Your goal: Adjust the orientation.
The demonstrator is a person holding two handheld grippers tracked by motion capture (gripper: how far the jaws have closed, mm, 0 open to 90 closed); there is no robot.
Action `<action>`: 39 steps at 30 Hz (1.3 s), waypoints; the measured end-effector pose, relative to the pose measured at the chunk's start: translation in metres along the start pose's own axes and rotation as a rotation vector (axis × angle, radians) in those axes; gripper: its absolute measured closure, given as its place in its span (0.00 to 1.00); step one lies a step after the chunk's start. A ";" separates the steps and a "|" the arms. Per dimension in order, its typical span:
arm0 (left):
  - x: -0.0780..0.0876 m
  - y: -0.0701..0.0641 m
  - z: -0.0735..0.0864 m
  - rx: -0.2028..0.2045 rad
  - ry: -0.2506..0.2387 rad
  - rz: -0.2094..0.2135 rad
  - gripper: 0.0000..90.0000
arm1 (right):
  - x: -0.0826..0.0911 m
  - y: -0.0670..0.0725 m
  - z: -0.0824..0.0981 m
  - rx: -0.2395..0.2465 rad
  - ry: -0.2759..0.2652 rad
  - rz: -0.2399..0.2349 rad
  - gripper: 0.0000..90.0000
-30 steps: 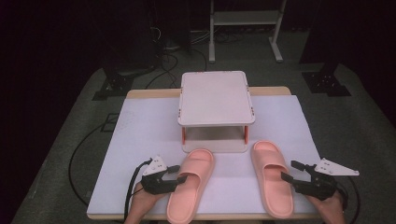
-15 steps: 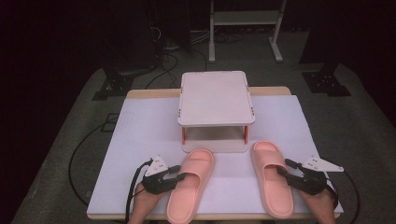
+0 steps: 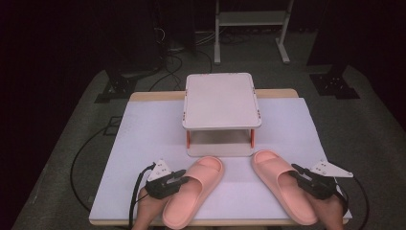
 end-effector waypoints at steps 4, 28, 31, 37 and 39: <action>0.002 0.000 0.000 0.000 -0.006 0.002 0.83 | 0.003 0.004 -0.003 0.001 -0.008 -0.008 0.86; 0.038 0.004 -0.037 -0.003 -0.104 0.044 0.89 | 0.030 0.029 -0.036 -0.006 -0.073 -0.111 0.90; 0.044 0.004 -0.048 -0.007 -0.119 0.055 0.89 | 0.034 0.031 -0.043 -0.002 -0.082 -0.121 0.90; 0.057 0.007 -0.068 -0.028 -0.130 0.063 0.89 | 0.043 0.034 -0.057 -0.001 -0.101 -0.140 0.90; 0.061 0.008 -0.074 -0.034 -0.133 0.064 0.89 | 0.047 0.036 -0.066 -0.003 -0.116 -0.152 0.90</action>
Point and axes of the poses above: each handheld gripper's, and its own axes: x roughly backward along the jaws, z roughly out of its underside, y roughly to its left, the point moved 8 cm from there along -x, roughly forward along the jaws, and after that the axes turned 2 degrees about -z, right-handed, at the moved point
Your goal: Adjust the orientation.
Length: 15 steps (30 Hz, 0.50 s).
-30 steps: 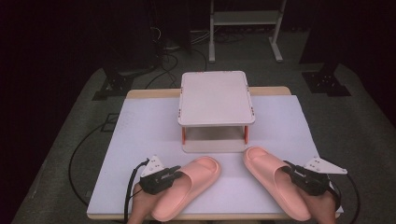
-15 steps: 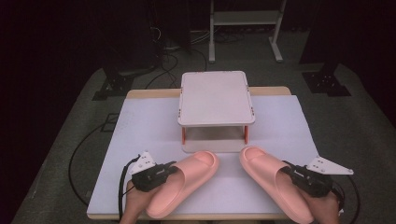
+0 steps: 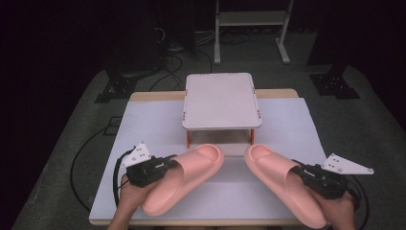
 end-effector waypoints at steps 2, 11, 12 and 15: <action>0.003 0.002 -0.006 -0.001 -0.007 0.001 0.89 | 0.001 0.000 -0.003 0.001 -0.006 -0.004 0.90; 0.013 0.007 -0.023 -0.018 -0.019 -0.015 0.89 | 0.006 0.004 -0.027 0.031 -0.010 -0.013 0.90; 0.013 0.007 -0.024 -0.018 -0.021 -0.012 0.89 | 0.006 0.005 -0.029 0.034 -0.009 -0.016 0.90; 0.013 0.008 -0.026 -0.022 -0.023 -0.012 0.89 | 0.006 0.006 -0.035 0.038 -0.011 -0.019 0.90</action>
Point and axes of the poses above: each handheld gripper's, and its own axes: x roughly backward along the jaws, z roughly out of its underside, y roughly to its left, the point moved 8 cm from there along -x, roughly forward along the jaws, and after that the axes turned 2 degrees about -z, right-handed, at the moved point
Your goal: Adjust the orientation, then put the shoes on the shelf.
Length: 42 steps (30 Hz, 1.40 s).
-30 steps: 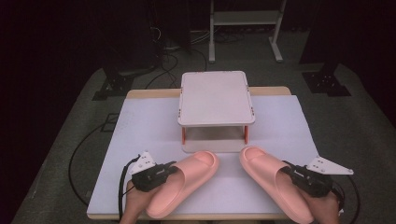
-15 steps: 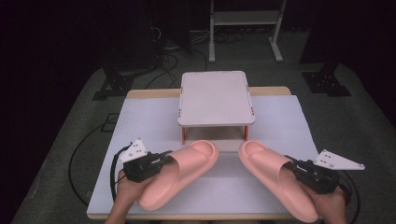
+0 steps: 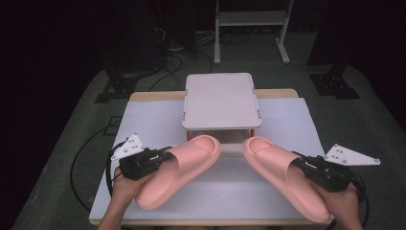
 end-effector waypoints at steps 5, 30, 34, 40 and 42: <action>0.000 0.001 -0.004 0.000 -0.003 0.002 0.89 | 0.000 0.000 -0.008 0.008 -0.003 0.000 0.90; -0.004 0.016 -0.047 -0.009 -0.036 -0.001 0.89 | -0.005 -0.006 -0.048 0.027 -0.026 0.001 0.90; -0.007 0.020 -0.052 -0.006 -0.032 -0.003 0.89 | -0.009 -0.008 -0.054 0.024 -0.031 0.000 0.90; -0.015 0.027 -0.058 0.008 -0.028 -0.009 0.89 | -0.020 -0.012 -0.065 0.020 -0.036 0.009 0.90; -0.017 0.029 -0.060 0.005 -0.024 -0.012 0.89 | -0.023 -0.014 -0.068 0.019 -0.038 0.013 0.90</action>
Point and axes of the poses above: each handheld gripper's, and its own axes: x roughly backward along the jaws, z roughly out of its underside, y roughly to its left, the point moved 8 cm from there along -x, roughly forward along the jaws, and after that the axes turned 2 degrees about -z, right-handed, at the moved point
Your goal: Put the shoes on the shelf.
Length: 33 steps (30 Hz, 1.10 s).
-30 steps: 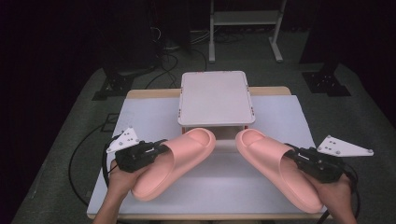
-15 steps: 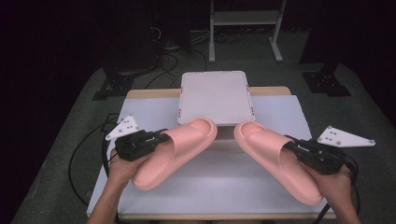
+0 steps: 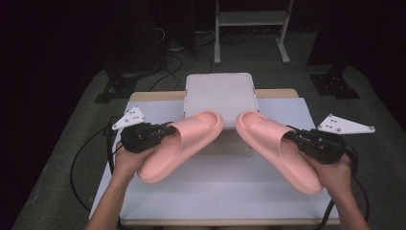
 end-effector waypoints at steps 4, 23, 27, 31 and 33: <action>-0.006 0.004 -0.005 0.005 0.002 -0.005 0.89 | -0.007 -0.005 -0.006 -0.001 0.000 0.011 0.90; -0.029 0.028 -0.031 0.012 0.007 -0.048 0.89 | -0.034 -0.020 -0.030 0.001 0.000 0.044 0.90; -0.032 0.031 -0.035 0.013 0.009 -0.056 0.89 | -0.037 -0.022 -0.033 -0.003 -0.002 0.052 0.90; -0.035 0.034 -0.039 0.021 0.000 -0.060 0.89 | -0.039 -0.025 -0.037 -0.001 -0.009 0.057 0.90; -0.036 0.036 -0.040 0.017 0.002 -0.065 0.89 | -0.040 -0.025 -0.038 -0.002 -0.014 0.060 0.90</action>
Point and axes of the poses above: each handheld gripper's, and its own axes: x roughly backward along the jaws, z roughly out of its underside, y roughly to its left, the point moved 8 cm from there along -x, roughly forward along the jaws, and after that the axes turned 2 degrees about -z, right-handed, at the moved point
